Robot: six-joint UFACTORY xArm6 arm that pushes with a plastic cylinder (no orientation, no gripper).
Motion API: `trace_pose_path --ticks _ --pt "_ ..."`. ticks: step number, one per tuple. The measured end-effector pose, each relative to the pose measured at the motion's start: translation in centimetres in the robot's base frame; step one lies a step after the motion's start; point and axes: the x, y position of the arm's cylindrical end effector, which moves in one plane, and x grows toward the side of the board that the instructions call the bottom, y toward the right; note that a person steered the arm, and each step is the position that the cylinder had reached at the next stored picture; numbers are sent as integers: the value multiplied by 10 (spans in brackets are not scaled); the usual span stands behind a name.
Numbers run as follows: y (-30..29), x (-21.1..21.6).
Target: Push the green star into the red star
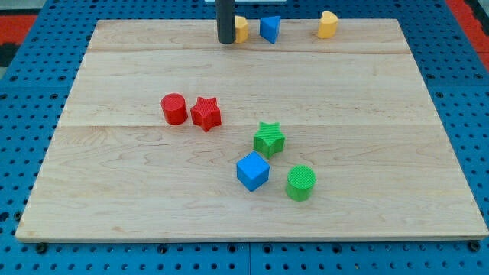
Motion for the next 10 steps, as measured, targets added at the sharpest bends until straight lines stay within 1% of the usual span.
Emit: trace_pose_path --ticks 1,2,3,4,5,6,7,8,9,10 --pt "-28 -19" --pt "1 -22" --pt "77 4" --pt "95 30" --pt "96 108" --pt "97 200" --pt "109 255" --pt "93 273" --pt "28 273" --pt "-7 247"
